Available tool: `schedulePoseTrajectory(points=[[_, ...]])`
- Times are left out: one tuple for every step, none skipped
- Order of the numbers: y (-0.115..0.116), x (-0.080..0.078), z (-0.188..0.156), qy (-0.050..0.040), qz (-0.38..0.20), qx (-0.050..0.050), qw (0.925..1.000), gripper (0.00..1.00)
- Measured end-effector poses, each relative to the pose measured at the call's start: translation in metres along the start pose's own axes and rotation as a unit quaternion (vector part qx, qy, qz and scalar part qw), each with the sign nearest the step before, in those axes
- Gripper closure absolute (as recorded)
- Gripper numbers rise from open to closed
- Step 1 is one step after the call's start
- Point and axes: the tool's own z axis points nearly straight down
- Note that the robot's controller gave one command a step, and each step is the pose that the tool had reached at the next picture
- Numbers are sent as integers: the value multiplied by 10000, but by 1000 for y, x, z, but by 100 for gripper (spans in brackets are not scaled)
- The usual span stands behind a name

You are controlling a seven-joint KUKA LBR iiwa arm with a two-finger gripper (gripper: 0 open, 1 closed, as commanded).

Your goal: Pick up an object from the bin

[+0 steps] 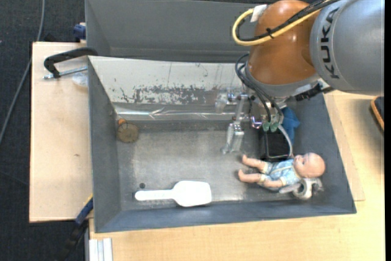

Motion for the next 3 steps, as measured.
schedulePoseTrajectory(points=[[0,-2,-5,-43,5,-3,10000,0],[-30,-2,22,-55,-346,-11,9994,0],[-54,5,61,-44,-1005,13,9949,0]])
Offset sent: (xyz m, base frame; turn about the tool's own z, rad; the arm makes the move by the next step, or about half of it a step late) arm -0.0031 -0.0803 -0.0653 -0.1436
